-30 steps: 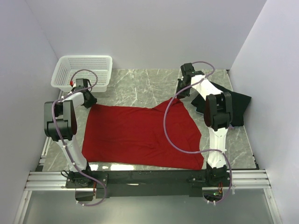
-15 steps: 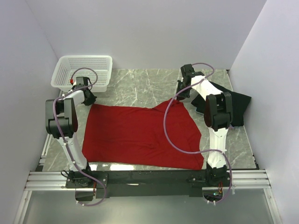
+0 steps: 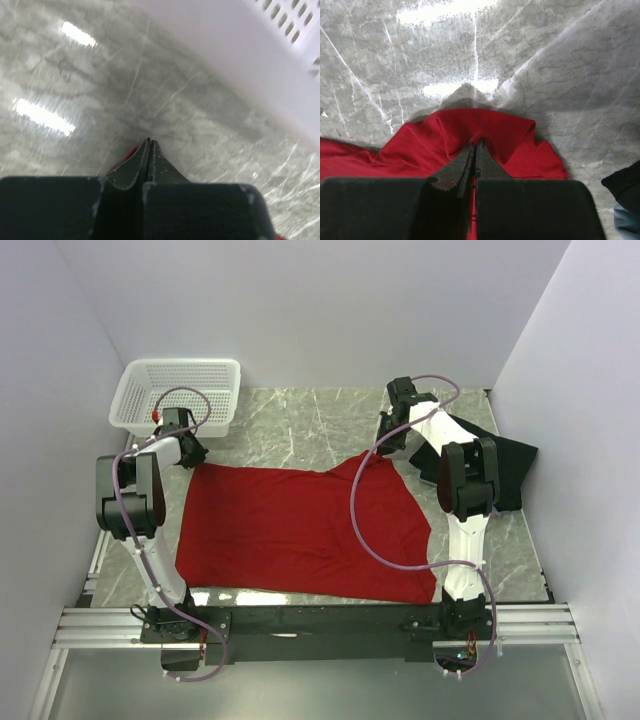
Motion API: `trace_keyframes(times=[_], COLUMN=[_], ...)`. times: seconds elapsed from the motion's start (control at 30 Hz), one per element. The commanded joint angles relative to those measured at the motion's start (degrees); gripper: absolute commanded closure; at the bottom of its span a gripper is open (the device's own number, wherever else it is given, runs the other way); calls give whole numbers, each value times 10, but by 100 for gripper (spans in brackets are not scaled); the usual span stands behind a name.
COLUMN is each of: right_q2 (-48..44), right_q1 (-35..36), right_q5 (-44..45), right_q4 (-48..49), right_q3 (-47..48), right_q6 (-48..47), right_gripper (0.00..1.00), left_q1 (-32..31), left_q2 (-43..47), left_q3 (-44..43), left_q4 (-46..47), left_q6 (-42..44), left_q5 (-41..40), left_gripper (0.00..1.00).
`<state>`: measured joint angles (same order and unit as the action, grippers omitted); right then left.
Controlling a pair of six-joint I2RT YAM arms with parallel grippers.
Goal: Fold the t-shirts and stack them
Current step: Fold the tshirt
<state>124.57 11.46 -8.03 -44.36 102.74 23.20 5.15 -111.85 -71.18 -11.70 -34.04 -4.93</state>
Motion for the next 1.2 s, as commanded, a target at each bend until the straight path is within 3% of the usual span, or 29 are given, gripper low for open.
trace_keyframes(times=[0.0, 0.13, 0.2, 0.33, 0.47, 0.97, 1.07, 1.17], right_q2=[-41, -44, -44, -45, -47, -57, -58, -62], right_q1=[-4, -4, -3, 0, 3, 8, 8, 8], right_q5=[-7, -11, -13, -15, -16, -11, -11, -8], right_q4=[-4, 1, 1, 2, 1, 1, -1, -1], right_q3=[13, 7, 5, 2, -3, -15, -13, -15], right_q6=[10, 16, 18, 19, 20, 18, 17, 15], right_gripper=[100, 100, 100, 100, 100, 100, 100, 100], left_q1=[-4, -4, -4, -4, -3, -3, -4, -4], left_q2=[30, 66, 73, 93, 91, 5, -6, -10], left_q3=[24, 31, 34, 39, 31, -4, -7, -5], left_q4=[-26, -28, -32, -25, -26, -49, -50, -56], left_q6=[14, 7, 3, -3, -1, 6, 10, 11], left_q5=[8, -5, -20, -39, -52, -47, -47, -47], left_gripper=[100, 98, 91, 64, 55, 60, 68, 85])
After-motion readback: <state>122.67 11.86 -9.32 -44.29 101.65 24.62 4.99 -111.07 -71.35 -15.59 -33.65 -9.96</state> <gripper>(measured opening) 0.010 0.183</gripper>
